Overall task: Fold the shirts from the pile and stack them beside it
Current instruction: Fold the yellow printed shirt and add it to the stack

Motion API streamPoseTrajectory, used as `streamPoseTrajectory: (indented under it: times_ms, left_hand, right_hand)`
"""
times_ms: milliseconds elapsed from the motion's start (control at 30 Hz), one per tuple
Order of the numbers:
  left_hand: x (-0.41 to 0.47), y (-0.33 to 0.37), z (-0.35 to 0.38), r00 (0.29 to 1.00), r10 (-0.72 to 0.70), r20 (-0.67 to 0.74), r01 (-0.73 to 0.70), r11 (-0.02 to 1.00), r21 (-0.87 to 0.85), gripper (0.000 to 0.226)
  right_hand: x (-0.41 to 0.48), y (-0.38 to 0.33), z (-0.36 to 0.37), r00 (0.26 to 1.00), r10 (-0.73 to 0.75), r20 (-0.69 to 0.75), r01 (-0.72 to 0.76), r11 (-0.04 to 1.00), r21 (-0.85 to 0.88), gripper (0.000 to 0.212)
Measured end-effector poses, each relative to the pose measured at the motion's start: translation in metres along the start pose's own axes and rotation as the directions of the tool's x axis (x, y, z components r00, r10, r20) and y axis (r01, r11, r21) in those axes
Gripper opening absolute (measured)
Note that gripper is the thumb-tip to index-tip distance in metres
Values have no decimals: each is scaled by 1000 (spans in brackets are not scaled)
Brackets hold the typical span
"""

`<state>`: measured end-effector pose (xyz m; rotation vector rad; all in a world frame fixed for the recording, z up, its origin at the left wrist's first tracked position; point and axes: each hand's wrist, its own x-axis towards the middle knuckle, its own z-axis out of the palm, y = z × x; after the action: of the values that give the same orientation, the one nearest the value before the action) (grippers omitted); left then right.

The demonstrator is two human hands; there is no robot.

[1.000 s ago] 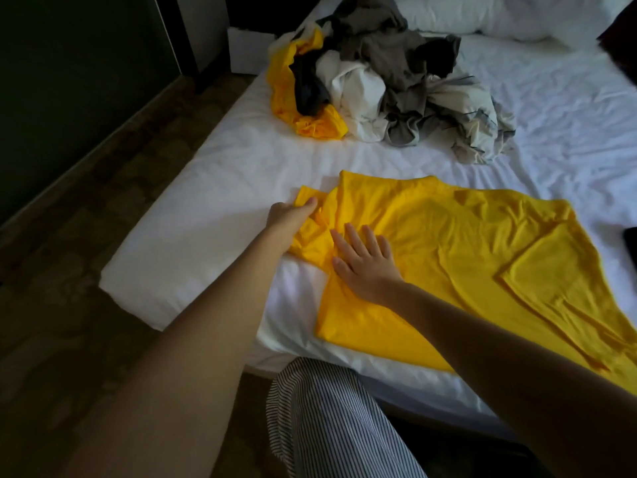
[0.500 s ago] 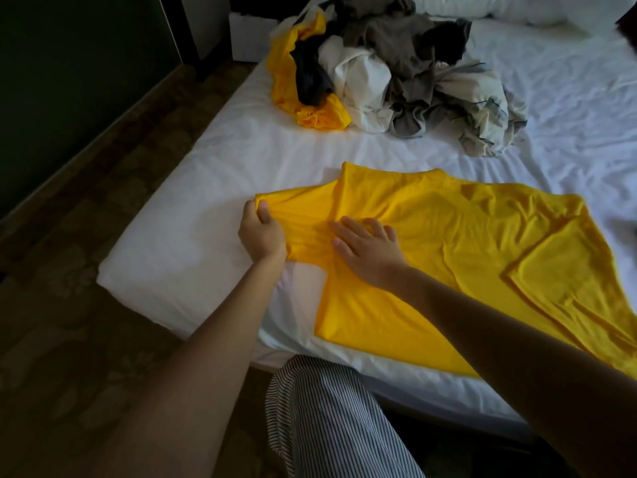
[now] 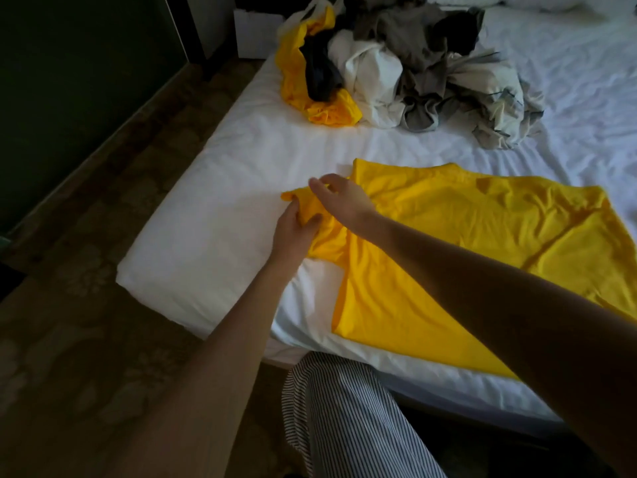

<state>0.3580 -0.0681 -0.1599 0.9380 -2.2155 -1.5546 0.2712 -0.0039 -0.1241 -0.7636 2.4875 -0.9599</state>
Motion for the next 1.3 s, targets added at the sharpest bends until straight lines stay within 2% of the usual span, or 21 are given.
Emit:
streamPoseTrajectory:
  times_ms: [67,167,200,267,333,400,500,600,667,733,767,800,833,900,1000,1067,1100,1133,1200,1233,1300]
  left_hand:
    - [-1,10,5,995,81,56,-86,992,96,48]
    - [-6,18,13,979,156,133,-183,957,225,47]
    - [-13,19,16,974,170,148,-206,936,285,44]
    - [-28,19,25,964,186,191,-245,898,366,52]
    - [-42,17,34,958,197,207,-272,852,448,63]
    - [-48,17,37,971,199,132,-239,811,534,59]
    - [-54,24,32,975,218,33,-189,747,638,37]
    - [-61,33,31,931,364,-34,-285,781,556,17]
    - [-68,43,36,880,475,-12,-401,755,520,13]
    - [-76,43,48,797,593,116,-545,623,561,21]
    - [-78,38,55,759,614,216,-605,543,583,25]
    - [-79,33,62,763,564,316,-623,509,594,30]
    - [-80,27,66,781,502,372,-615,513,599,33]
    - [-82,16,69,809,426,405,-588,569,575,35]
    - [-84,21,64,806,393,442,-592,508,626,38]
    - [-80,27,59,807,323,495,-590,480,649,36]
    - [-78,31,54,808,302,506,-585,518,624,33]
    - [-76,36,50,822,300,483,-552,629,548,31]
    - [-67,48,49,885,313,346,-422,853,307,32]
    - [-59,50,53,910,327,253,-389,886,252,32]
    - [-46,46,64,925,346,160,-381,850,365,37]
  right_hand:
    - [3,-19,5,995,69,78,-86,967,240,56]
    - [3,-25,-11,963,62,262,-126,965,231,63]
    - [5,-20,-17,953,74,295,-140,968,209,56]
    - [8,-10,-30,961,121,250,-154,981,116,31]
    - [8,1,-42,971,199,134,-218,965,146,22]
    - [5,15,-56,952,287,106,-306,888,343,26]
    - [4,32,-69,916,384,113,-376,731,569,32]
    - [7,40,-76,859,497,124,-417,538,732,30]
    - [8,46,-81,869,481,120,-384,500,776,37]
    - [7,58,-84,869,484,104,-416,600,684,36]
    - [6,67,-84,874,483,53,-414,684,601,28]
    - [4,74,-83,864,504,23,-419,692,587,15]
    - [0,82,-83,870,492,-2,-389,691,610,3]
    - [-3,103,-81,863,504,-36,-371,680,633,11]
    - [-8,113,-77,874,475,-98,-332,733,593,11]
    - [-8,112,-73,867,464,-182,-322,800,506,25]
    - [-9,108,-71,872,415,-258,-305,875,377,33]
    - [-12,104,-70,879,312,-360,-253,946,203,36]
    - [-20,92,-63,873,-58,-485,4,994,-111,34]
    - [-23,88,-59,861,-223,-458,149,970,-192,35]
    - [-24,90,-49,903,-376,-207,295,894,-338,41]
